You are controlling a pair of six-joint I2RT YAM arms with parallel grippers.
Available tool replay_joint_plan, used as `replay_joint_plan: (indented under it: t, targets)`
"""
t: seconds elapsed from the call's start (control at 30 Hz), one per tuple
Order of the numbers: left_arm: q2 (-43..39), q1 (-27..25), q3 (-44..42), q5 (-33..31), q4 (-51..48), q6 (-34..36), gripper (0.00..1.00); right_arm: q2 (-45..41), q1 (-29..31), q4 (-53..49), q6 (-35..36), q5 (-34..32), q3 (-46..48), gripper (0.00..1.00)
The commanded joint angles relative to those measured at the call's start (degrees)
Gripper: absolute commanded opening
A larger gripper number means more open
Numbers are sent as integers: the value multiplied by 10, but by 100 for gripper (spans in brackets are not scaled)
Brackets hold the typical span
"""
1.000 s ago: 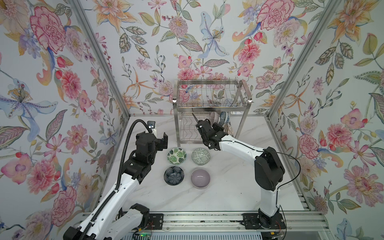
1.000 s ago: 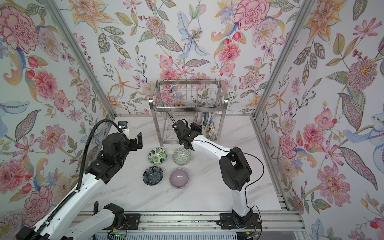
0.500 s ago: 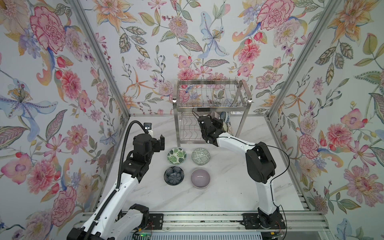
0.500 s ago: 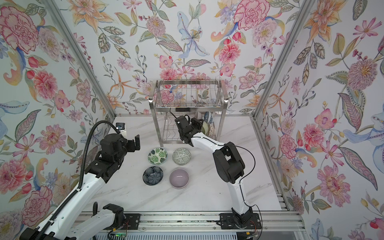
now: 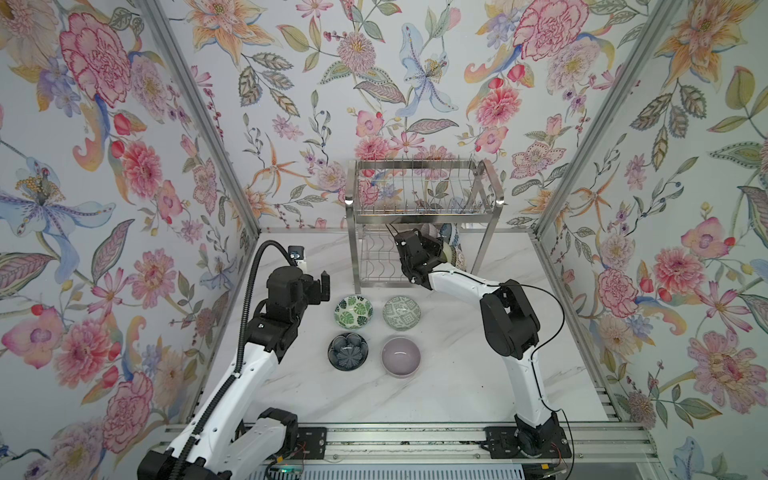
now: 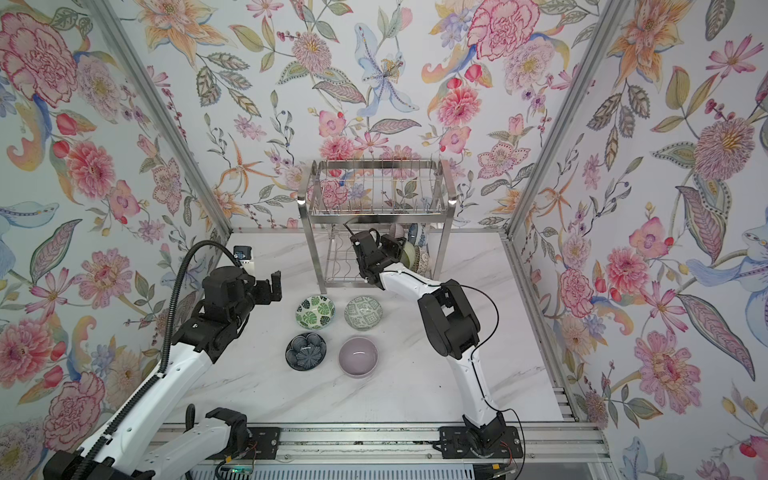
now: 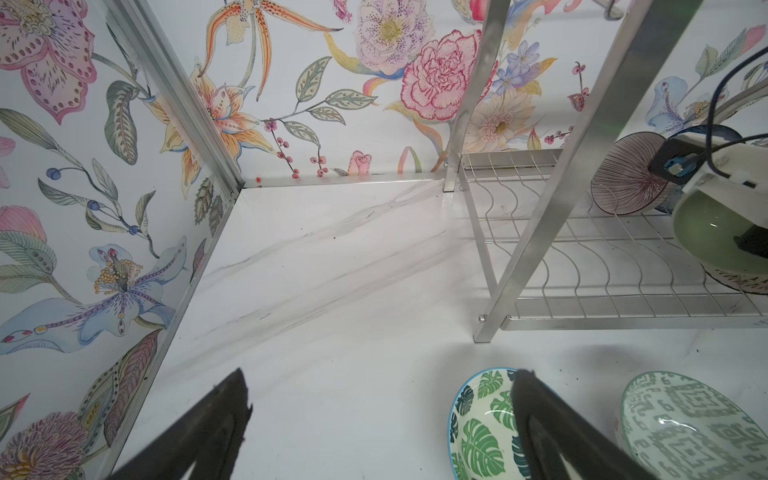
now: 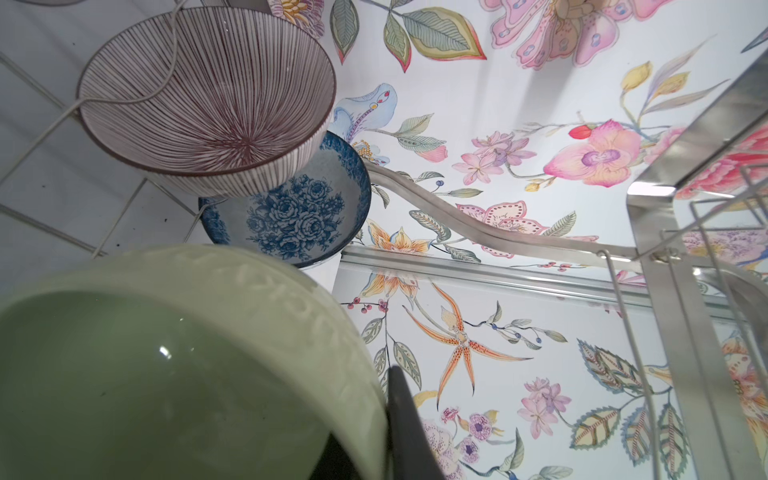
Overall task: Load the bowls into the dish rack
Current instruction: 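Lower the pale green bowl into the lower rack tier with the right gripper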
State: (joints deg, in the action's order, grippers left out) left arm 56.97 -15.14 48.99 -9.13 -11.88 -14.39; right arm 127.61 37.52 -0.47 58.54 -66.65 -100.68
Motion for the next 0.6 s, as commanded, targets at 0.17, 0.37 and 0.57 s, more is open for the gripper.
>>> replay_joint_plan:
  t: [0.17,0.37,0.57]
  targets:
    - [-5,9,-7,14,2,-8,99,22,-1,58,47,-15,-31,0]
    - [-8,11,-7,17,3,-8,99,33,-1,64,52,-17,-30,0]
    - [-11,12,-9,23,5,-10,99,47,0,66,51,-21,-32,0]
